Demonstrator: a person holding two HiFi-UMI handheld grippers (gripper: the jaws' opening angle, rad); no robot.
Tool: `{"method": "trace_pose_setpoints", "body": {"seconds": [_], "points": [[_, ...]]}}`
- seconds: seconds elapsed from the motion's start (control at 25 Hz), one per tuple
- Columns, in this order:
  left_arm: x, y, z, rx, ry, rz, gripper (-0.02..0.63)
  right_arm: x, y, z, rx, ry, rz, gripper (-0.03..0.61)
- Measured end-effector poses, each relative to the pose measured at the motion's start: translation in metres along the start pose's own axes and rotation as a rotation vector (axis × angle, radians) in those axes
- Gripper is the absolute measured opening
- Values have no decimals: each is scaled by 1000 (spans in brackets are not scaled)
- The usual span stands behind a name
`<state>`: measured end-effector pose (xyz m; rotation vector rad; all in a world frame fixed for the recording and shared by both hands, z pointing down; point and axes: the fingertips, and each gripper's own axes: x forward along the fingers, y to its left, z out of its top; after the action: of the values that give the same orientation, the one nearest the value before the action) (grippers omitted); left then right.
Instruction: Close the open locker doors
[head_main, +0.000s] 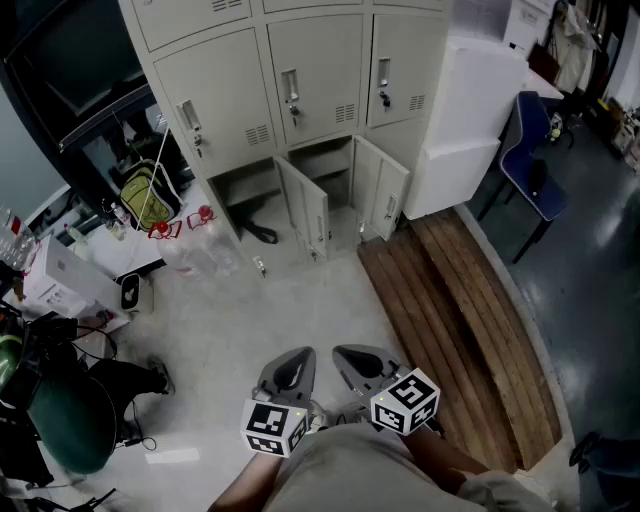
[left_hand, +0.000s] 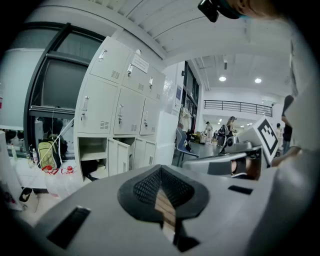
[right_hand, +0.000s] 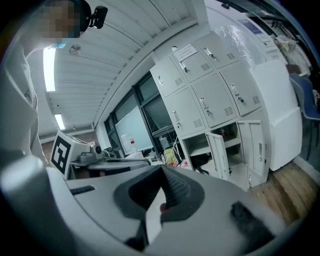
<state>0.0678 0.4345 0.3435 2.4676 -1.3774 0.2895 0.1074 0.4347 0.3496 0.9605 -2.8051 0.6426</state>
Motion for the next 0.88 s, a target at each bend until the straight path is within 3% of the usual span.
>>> {"method": "trace_pose_setpoints", "body": {"seconds": [0.48,0.88], "points": [[-10,15,4,0,-11,-19,15,15,11,2,-6,-1,-19,26],[-33,57,3,-4,-21,-16,17,51,37,2,10,-26,-14,28]]}}
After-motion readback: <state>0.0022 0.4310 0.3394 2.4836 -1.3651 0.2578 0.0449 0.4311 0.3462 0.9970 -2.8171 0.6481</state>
